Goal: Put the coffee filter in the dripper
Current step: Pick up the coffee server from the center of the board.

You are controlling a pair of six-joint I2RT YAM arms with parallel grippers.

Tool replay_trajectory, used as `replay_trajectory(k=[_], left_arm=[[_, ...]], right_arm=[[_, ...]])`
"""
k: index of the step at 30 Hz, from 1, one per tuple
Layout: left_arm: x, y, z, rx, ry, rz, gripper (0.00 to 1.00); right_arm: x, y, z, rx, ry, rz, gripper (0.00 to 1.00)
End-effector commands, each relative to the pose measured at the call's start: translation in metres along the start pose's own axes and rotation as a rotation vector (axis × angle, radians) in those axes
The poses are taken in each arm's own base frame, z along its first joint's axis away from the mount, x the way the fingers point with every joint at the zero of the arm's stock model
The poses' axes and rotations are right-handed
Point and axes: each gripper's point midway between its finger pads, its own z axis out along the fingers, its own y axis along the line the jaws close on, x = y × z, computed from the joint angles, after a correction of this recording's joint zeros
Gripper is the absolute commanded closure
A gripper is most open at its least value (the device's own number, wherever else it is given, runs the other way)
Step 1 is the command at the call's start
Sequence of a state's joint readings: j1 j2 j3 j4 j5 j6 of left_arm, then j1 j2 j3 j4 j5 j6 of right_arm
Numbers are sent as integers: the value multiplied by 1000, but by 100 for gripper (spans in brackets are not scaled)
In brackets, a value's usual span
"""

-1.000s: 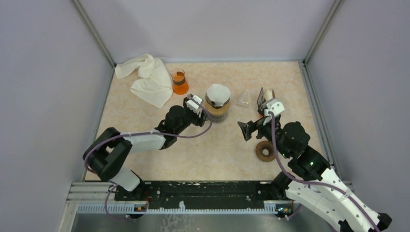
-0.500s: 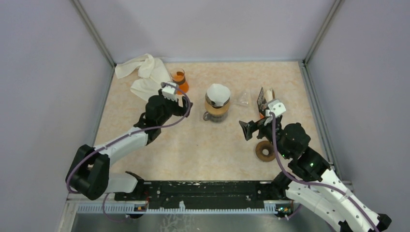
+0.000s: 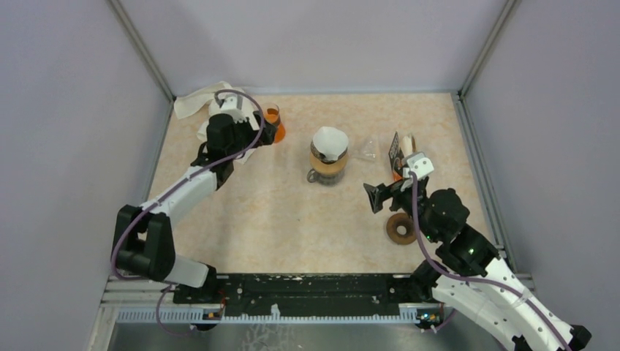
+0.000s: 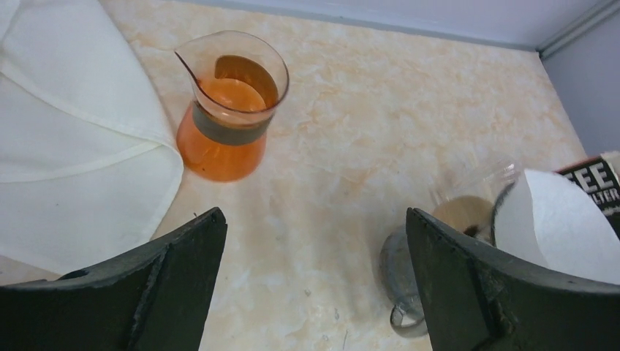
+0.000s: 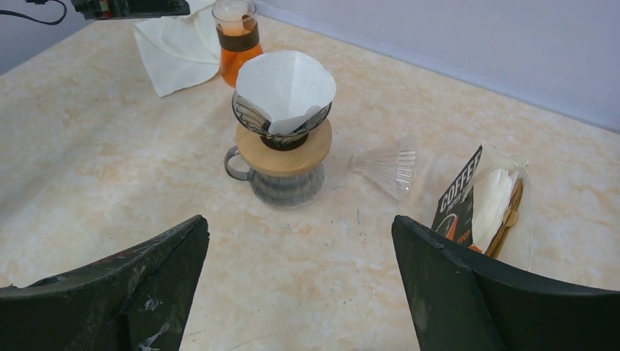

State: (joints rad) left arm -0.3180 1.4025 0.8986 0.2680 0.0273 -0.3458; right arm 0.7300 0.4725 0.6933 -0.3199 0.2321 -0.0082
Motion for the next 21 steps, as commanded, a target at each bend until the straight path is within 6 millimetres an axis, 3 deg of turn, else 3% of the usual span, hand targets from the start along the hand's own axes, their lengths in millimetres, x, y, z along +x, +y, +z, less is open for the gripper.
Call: replay_trajectory(k=[1, 8, 17, 21], left_arm=[[-7, 22, 25, -75, 37, -107, 4], [-9, 70, 69, -163, 56, -219, 11], [-22, 83, 114, -141, 53, -203, 19], [-6, 89, 129, -133, 114, -196, 23]], right_arm=[[-20, -6, -3, 24, -86, 14, 4], [-18, -6, -3, 25, -82, 11, 4], [-14, -8, -2, 37, -74, 1, 4], [-14, -9, -2, 45, -73, -1, 4]])
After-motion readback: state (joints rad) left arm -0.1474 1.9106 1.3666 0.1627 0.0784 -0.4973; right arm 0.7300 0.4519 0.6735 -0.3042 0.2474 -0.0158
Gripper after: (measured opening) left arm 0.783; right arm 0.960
